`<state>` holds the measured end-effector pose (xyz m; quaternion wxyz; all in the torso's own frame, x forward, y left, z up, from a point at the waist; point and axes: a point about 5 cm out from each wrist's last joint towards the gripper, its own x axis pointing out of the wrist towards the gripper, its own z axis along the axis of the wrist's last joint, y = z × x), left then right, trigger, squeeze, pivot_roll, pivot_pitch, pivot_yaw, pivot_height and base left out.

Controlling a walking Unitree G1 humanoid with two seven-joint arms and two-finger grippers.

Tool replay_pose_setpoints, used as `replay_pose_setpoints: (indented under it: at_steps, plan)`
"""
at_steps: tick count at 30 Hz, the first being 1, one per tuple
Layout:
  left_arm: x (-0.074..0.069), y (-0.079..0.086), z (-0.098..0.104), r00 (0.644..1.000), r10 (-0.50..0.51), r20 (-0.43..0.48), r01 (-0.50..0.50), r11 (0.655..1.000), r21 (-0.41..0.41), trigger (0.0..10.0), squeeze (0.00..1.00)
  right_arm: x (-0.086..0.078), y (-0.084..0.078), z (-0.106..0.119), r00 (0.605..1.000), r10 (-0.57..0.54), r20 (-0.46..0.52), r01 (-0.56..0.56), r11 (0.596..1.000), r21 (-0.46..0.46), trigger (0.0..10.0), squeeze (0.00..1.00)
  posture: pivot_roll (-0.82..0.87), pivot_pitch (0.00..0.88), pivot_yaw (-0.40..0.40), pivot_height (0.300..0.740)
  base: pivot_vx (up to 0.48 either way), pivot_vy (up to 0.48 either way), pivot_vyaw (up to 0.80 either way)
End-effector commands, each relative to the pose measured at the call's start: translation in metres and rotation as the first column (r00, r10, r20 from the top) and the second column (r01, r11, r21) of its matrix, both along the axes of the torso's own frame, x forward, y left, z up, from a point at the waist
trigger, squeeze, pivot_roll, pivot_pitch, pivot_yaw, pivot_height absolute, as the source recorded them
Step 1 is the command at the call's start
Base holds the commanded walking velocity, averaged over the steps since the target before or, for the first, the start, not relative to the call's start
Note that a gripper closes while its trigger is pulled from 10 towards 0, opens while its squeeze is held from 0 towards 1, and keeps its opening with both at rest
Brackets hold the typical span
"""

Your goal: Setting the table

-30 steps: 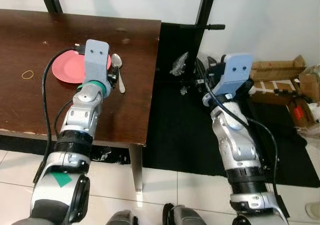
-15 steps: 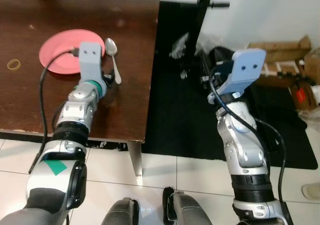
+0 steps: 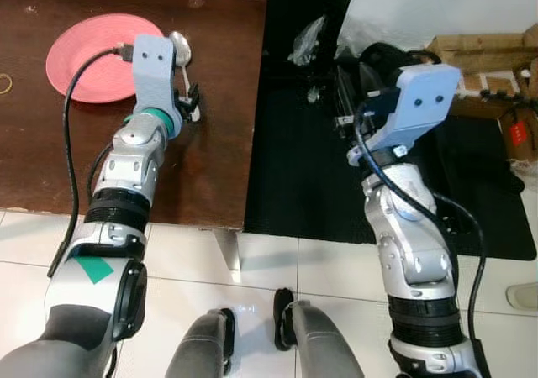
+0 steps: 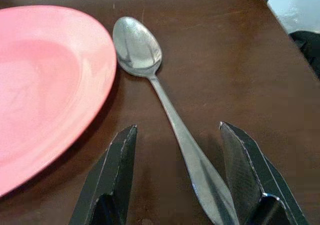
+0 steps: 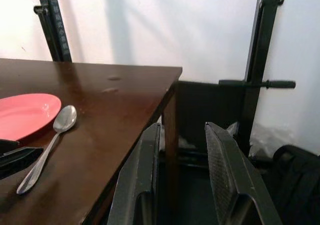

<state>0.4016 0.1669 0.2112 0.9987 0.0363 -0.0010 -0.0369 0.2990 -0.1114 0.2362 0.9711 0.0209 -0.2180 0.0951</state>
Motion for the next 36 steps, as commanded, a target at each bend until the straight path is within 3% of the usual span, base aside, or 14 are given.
replay_pose_setpoints:
  at_steps: [1,16,18,24,29,32,33,34,35,36]
  plan:
    - [0.000,0.002,-0.004,1.000,0.006,-0.011,-0.007,1.000,-0.013,10.0,0.00,-0.004,0.001,-0.003,1.000,0.002,-0.016,-0.002,1.000,0.008,10.0,0.00,0.03,0.306,0.070,0.740,0.000,0.000,0.00]
    - [0.002,0.009,0.002,0.999,0.046,-0.016,-0.047,0.996,-0.070,10.0,0.00,-0.021,0.005,-0.007,0.998,0.001,-0.064,0.001,1.000,0.031,10.0,0.00,0.02,0.364,0.083,0.740,0.000,0.000,0.00]
    - [0.002,0.009,0.000,0.998,0.048,-0.048,-0.053,0.993,-0.102,10.0,0.00,-0.023,0.005,-0.008,0.997,-0.001,-0.073,0.003,0.999,0.036,10.0,0.00,0.02,0.369,0.086,0.740,0.000,0.000,0.00]
    - [0.005,0.008,-0.005,0.993,0.050,-0.105,-0.058,0.995,-0.079,10.0,0.00,-0.024,0.005,-0.009,0.996,-0.005,-0.087,0.008,0.999,0.039,10.0,0.00,0.03,0.369,0.092,0.740,0.000,0.000,0.00]
    - [0.005,0.007,0.004,0.998,0.040,-0.051,-0.042,0.998,-0.040,10.0,0.00,-0.025,0.005,-0.009,0.995,-0.007,-0.095,0.011,0.999,0.039,10.0,0.00,0.02,0.366,0.094,0.740,0.000,0.000,0.00]
    - [0.006,0.006,0.003,0.995,0.046,-0.088,-0.051,0.997,-0.062,9.8,0.00,-0.024,0.005,-0.011,0.995,-0.008,-0.104,0.012,0.999,0.040,10.0,0.00,0.02,0.360,0.093,0.740,0.000,0.000,0.00]
    - [0.007,0.006,0.001,0.993,0.047,-0.109,-0.054,0.997,-0.063,4.4,0.00,-0.024,0.004,-0.011,0.994,-0.008,-0.108,0.013,0.999,0.040,10.0,0.00,0.02,0.355,0.093,0.740,0.000,0.000,0.00]
    - [0.007,0.006,0.001,0.993,0.047,-0.109,-0.054,0.997,-0.063,4.4,0.00,-0.024,0.004,-0.011,0.994,-0.008,-0.108,0.013,0.999,0.040,10.0,0.00,0.02,0.355,0.093,0.740,0.000,0.000,0.00]
    - [0.007,0.006,-0.002,0.989,0.055,-0.137,-0.064,0.996,-0.062,0.0,0.00,-0.024,0.004,-0.012,0.994,-0.009,-0.111,0.013,0.999,0.041,10.0,0.00,0.02,0.353,0.093,0.740,0.000,0.000,0.00]
    - [0.007,0.006,-0.002,0.989,0.055,-0.137,-0.064,0.996,-0.062,0.0,0.00,-0.024,0.004,-0.012,0.994,-0.009,-0.111,0.013,0.999,0.041,10.0,0.00,0.02,0.353,0.093,0.740,0.000,0.000,0.00]
